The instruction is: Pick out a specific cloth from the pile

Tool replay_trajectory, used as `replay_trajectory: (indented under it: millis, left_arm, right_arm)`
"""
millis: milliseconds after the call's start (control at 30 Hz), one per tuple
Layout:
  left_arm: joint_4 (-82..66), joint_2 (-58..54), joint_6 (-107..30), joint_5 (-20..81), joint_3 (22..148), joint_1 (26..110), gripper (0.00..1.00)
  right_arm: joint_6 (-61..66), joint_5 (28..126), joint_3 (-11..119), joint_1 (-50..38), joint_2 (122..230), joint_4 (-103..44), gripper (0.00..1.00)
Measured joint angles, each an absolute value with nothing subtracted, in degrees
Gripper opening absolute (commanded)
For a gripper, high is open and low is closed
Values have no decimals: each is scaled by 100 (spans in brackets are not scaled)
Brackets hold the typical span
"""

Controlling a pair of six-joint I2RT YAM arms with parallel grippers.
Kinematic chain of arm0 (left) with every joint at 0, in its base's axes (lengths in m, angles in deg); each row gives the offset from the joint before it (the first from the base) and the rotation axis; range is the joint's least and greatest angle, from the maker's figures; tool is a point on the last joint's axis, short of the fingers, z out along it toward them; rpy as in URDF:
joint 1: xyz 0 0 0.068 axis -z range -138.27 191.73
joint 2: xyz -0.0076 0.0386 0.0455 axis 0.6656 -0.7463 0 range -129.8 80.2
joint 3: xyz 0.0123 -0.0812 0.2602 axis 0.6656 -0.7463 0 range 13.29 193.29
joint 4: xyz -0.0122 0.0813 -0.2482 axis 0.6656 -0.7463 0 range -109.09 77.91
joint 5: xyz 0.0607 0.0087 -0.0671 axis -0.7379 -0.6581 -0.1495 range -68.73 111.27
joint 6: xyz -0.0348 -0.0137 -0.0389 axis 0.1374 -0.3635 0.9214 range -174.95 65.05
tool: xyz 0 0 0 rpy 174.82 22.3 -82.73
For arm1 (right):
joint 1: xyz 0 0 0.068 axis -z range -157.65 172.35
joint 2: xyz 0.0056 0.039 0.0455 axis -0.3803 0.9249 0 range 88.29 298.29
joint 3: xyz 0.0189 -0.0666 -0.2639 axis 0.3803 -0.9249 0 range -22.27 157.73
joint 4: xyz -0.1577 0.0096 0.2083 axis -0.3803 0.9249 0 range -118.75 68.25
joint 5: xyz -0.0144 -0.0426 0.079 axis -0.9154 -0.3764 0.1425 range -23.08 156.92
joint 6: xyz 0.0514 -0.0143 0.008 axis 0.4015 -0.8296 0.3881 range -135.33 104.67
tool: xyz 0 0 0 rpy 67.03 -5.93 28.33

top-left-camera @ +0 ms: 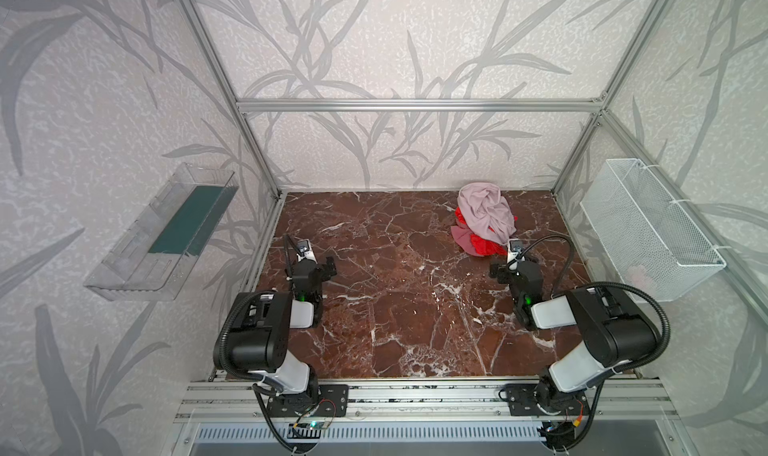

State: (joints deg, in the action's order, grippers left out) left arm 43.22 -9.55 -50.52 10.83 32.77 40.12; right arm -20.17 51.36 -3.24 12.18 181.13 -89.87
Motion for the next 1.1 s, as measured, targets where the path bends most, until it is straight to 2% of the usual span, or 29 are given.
replay_trajectory:
  millis: [1033, 1100]
  left_arm:
    - [4322, -955, -5057, 1083, 3277, 4012, 99]
    - [4322, -955, -5063, 1083, 3277, 4012, 95]
  right_arm:
    - [-1978, 5329, -307, 1320, 18104, -8863, 99]
    - [-1960, 5449, -289, 1430, 18084, -8775, 99]
